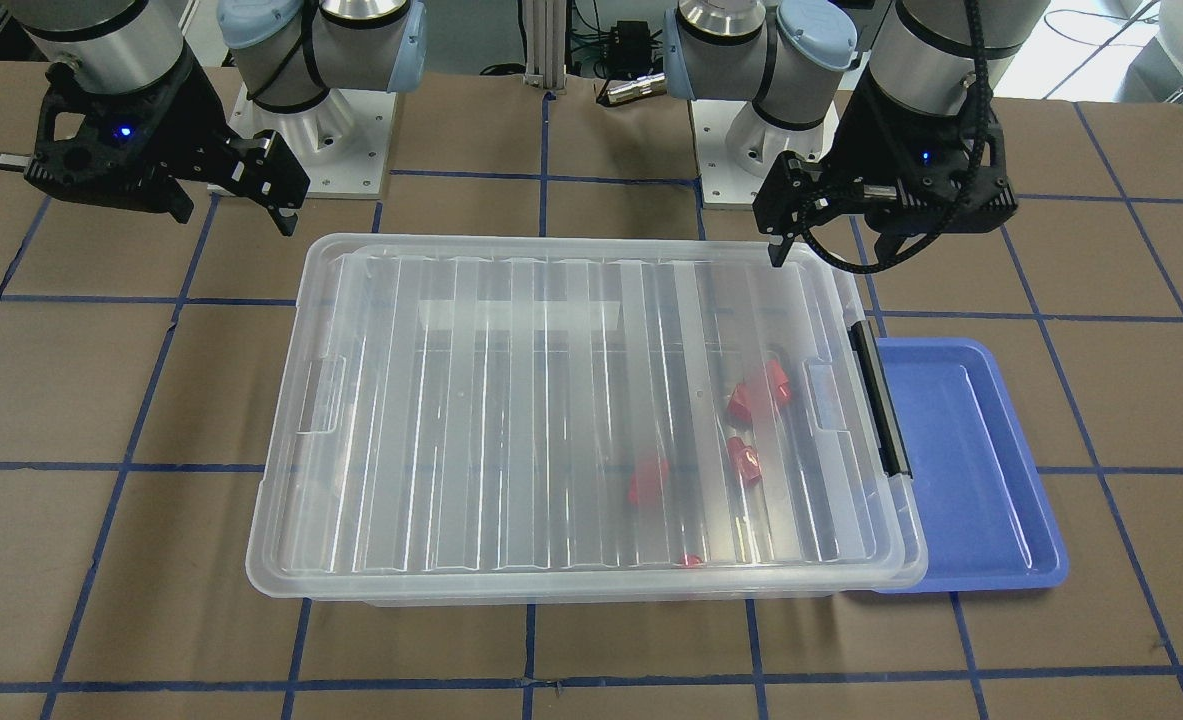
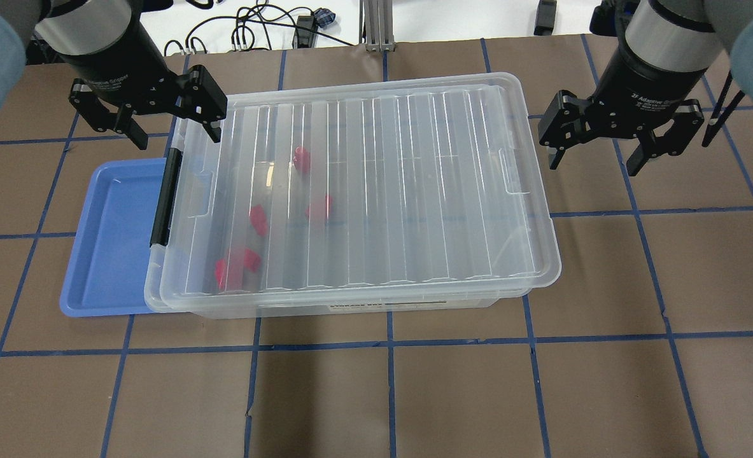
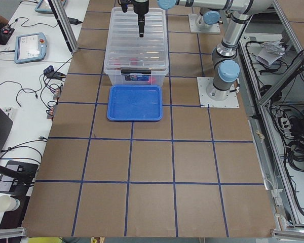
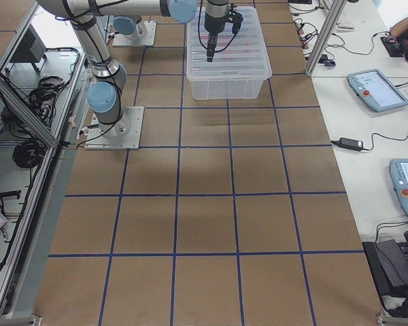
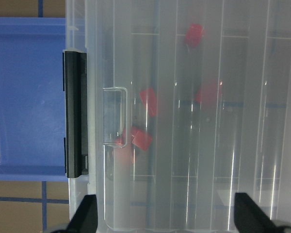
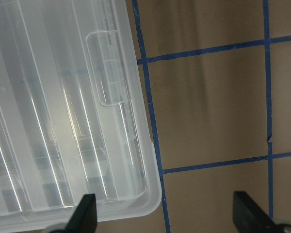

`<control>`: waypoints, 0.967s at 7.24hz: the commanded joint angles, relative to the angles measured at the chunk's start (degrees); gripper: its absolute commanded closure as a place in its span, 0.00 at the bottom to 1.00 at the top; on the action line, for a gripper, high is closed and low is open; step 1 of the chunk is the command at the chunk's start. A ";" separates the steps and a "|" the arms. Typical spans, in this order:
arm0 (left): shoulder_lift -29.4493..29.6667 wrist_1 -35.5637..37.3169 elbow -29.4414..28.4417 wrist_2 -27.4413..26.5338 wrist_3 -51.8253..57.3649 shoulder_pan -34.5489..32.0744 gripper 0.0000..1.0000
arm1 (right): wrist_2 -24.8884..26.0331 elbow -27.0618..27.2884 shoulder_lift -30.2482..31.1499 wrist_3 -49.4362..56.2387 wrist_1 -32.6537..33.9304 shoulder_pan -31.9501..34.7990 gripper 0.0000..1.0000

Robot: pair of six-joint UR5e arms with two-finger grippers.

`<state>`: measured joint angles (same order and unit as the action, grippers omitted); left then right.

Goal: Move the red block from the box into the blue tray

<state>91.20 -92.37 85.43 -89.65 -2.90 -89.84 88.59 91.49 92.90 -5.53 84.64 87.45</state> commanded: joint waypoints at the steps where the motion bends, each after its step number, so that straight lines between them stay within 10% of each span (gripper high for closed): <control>1: 0.03 0.00 0.00 0.00 0.00 -0.07 0.00 | 0.09 0.00 0.00 -0.01 0.00 0.00 0.00; 7: 0.38 0.00 0.00 0.00 0.00 0.02 0.00 | 0.09 1.31 -0.79 0.08 0.18 0.18 0.00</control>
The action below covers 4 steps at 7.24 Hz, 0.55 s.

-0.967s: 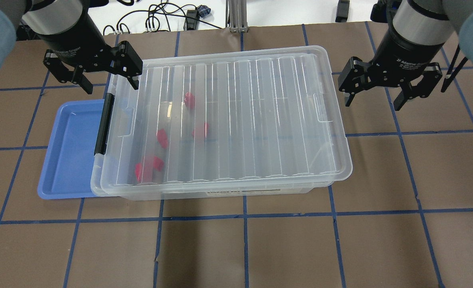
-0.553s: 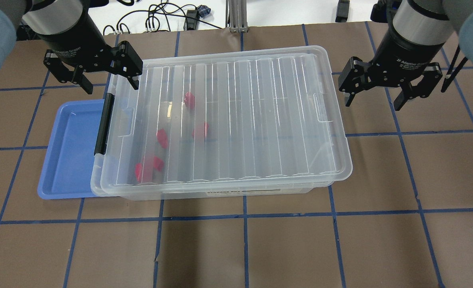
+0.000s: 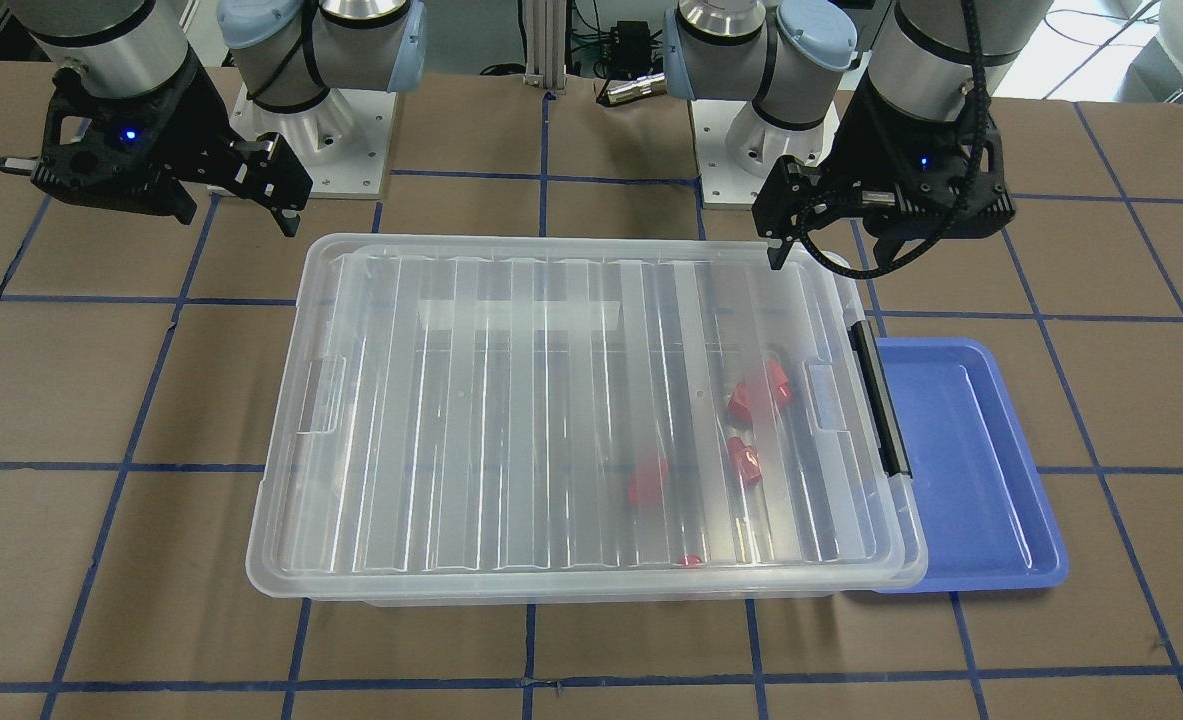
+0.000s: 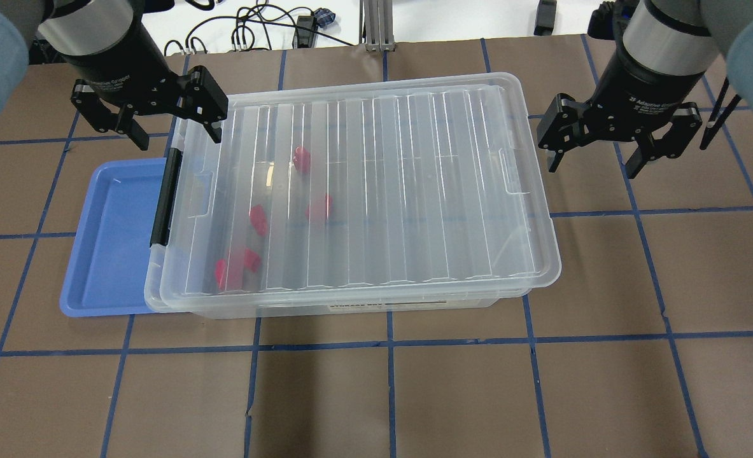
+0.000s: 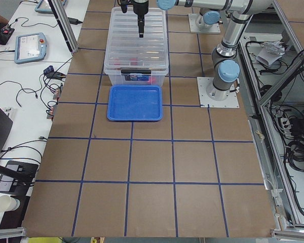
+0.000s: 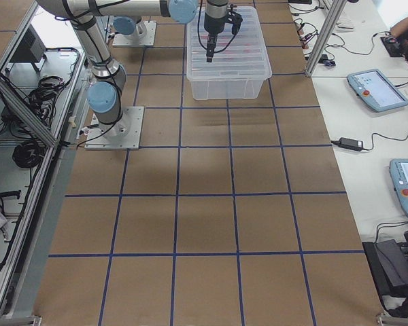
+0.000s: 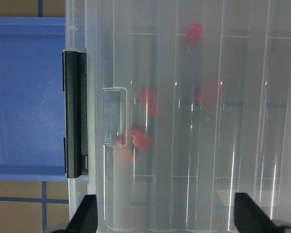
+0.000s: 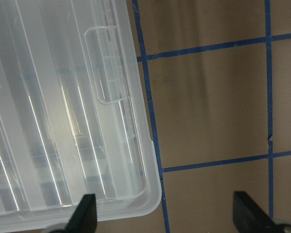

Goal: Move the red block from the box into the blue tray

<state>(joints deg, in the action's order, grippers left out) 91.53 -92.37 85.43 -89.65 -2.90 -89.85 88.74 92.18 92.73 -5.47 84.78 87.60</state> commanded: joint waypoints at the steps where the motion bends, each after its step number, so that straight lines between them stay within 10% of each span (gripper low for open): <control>1: 0.06 0.00 0.00 0.00 0.00 0.03 0.00 | -0.24 1.41 -0.62 0.28 0.90 0.02 0.00; 4: -0.03 0.00 0.00 0.00 0.00 0.02 0.00 | -0.93 1.68 -0.97 -1.55 4.31 0.11 0.00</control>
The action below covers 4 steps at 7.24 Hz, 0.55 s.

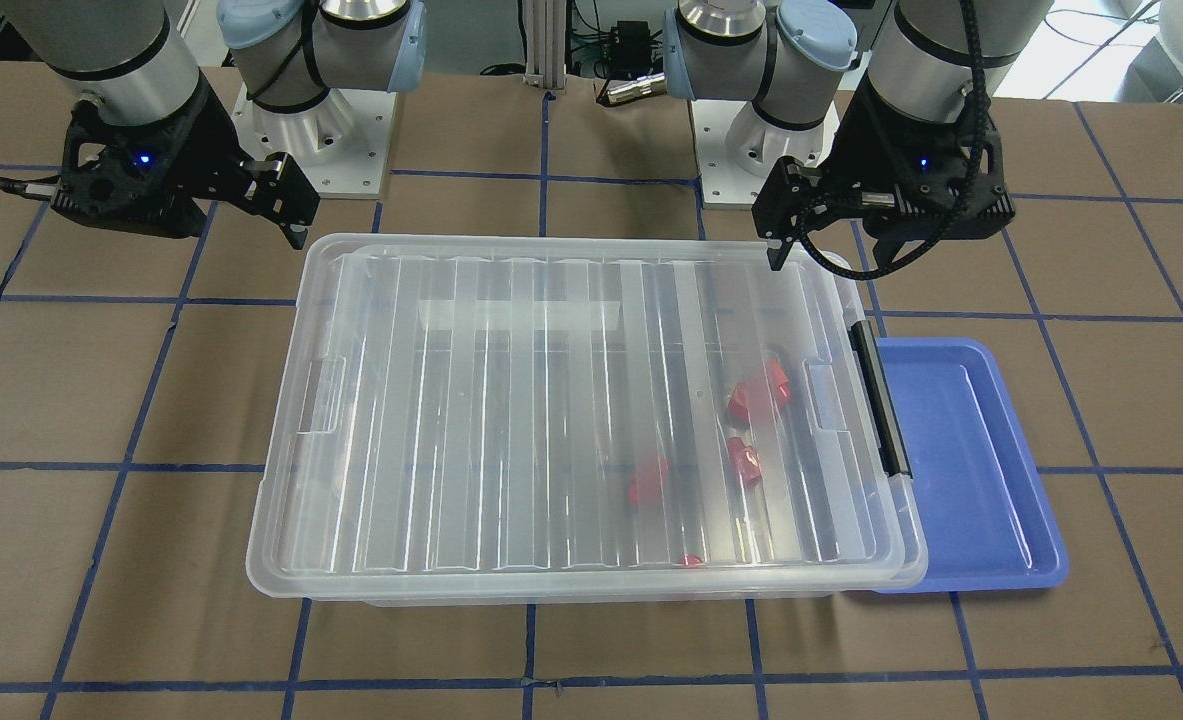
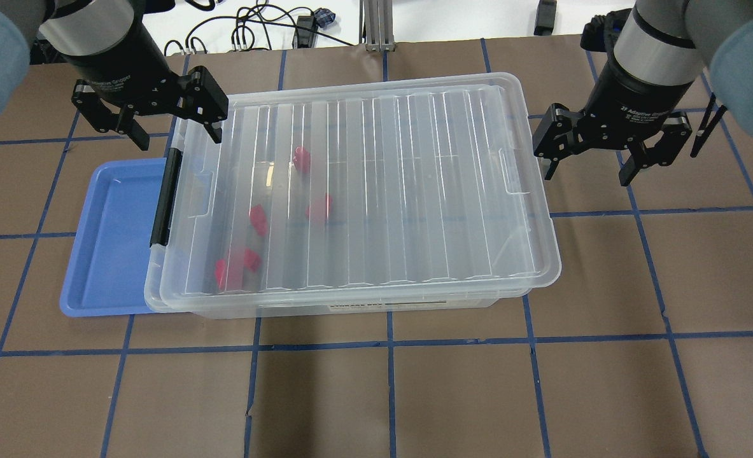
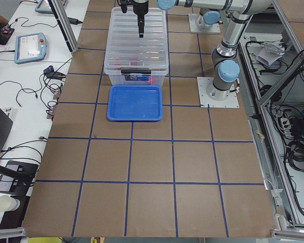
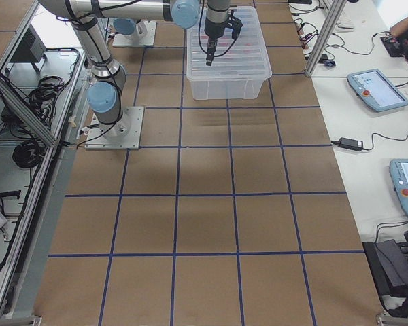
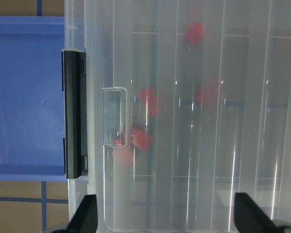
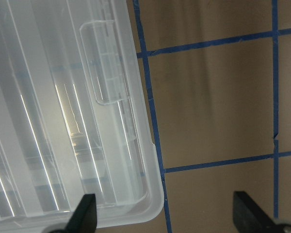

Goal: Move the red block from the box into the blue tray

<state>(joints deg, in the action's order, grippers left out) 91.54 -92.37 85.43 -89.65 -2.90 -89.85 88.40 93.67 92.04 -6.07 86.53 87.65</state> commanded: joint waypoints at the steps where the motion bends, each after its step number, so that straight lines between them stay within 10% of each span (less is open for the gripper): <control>1: -0.05 0.00 0.00 0.00 0.00 0.03 0.00 | -0.68 1.76 -2.28 -0.96 9.12 0.15 0.00; 4: -0.22 0.00 0.00 0.00 0.00 0.03 0.00 | 0.28 5.90 -4.14 0.00 16.30 0.15 0.00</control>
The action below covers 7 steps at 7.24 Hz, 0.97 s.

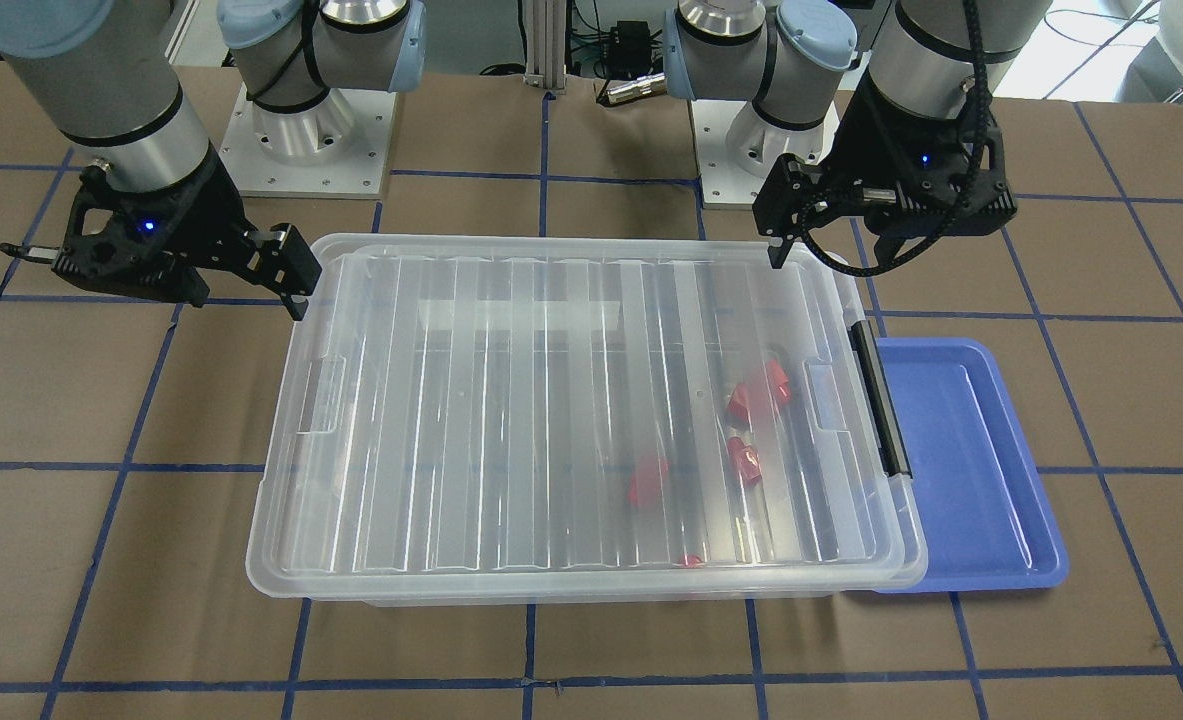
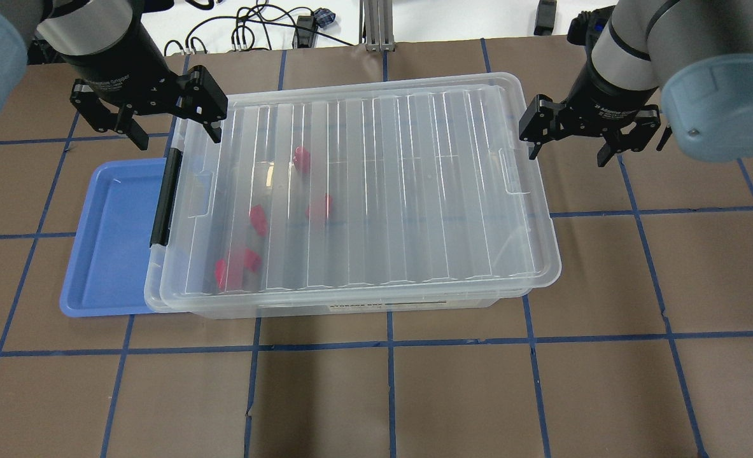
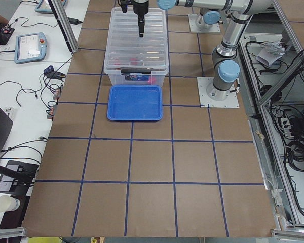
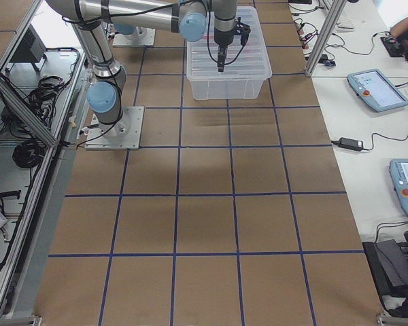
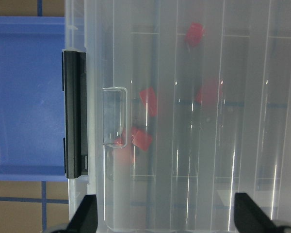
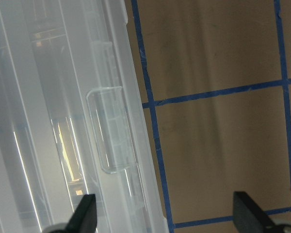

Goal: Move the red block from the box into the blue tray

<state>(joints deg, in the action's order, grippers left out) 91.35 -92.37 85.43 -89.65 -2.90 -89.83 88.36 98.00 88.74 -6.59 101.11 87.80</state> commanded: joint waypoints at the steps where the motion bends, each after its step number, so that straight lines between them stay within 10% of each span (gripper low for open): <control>1: -0.03 0.00 0.00 0.00 0.00 0.00 0.00 | 2.85 1.58 -2.85 0.35 2.25 0.00 0.00; 7: -0.12 0.00 0.00 0.00 0.00 0.00 0.00 | 2.53 1.14 -7.25 0.62 2.08 0.35 0.00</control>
<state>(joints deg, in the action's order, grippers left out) 91.20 -92.37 85.43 -89.65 -2.90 -89.84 91.28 99.24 82.81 -6.16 103.39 88.01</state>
